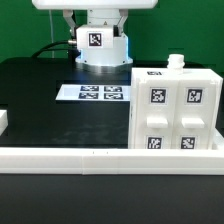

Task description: Assemble cabinet

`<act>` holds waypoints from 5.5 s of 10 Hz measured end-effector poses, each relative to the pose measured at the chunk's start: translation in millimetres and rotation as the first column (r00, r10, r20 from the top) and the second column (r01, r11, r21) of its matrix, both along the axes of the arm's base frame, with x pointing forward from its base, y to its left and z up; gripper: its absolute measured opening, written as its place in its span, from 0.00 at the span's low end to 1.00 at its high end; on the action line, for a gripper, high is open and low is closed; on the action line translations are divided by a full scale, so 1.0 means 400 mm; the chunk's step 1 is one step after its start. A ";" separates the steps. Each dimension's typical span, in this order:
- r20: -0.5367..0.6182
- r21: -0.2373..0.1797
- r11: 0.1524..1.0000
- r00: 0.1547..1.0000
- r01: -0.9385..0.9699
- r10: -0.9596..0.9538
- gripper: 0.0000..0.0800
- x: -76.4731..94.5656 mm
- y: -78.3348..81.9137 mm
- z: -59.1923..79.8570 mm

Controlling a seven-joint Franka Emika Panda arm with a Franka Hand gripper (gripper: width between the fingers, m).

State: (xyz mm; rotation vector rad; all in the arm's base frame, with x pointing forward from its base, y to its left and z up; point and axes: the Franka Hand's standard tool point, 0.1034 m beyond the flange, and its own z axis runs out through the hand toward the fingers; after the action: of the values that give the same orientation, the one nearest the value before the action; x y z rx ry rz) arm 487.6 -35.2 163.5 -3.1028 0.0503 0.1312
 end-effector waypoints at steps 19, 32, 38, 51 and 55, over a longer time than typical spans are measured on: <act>0.033 -0.012 1.000 0.999 0.028 -0.028 0.70 0.251 0.253 0.022; 0.070 -0.010 0.998 0.996 -0.060 0.061 0.70 0.322 0.284 0.021; 0.052 -0.011 0.998 0.997 -0.057 0.058 0.70 0.329 0.293 0.010; 0.144 -0.016 0.995 0.984 -0.102 0.103 0.70 0.341 0.285 -0.019; 0.143 -0.014 0.997 0.987 -0.077 0.079 0.70 0.341 0.284 -0.019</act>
Offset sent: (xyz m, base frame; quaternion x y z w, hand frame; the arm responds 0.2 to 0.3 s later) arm 0.0366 0.0490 0.0262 0.0123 -0.0120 0.0477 0.9987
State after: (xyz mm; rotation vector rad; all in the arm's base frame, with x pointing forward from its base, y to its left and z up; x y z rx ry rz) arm 623.9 78.6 155.8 -3.1135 -0.0750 -0.0911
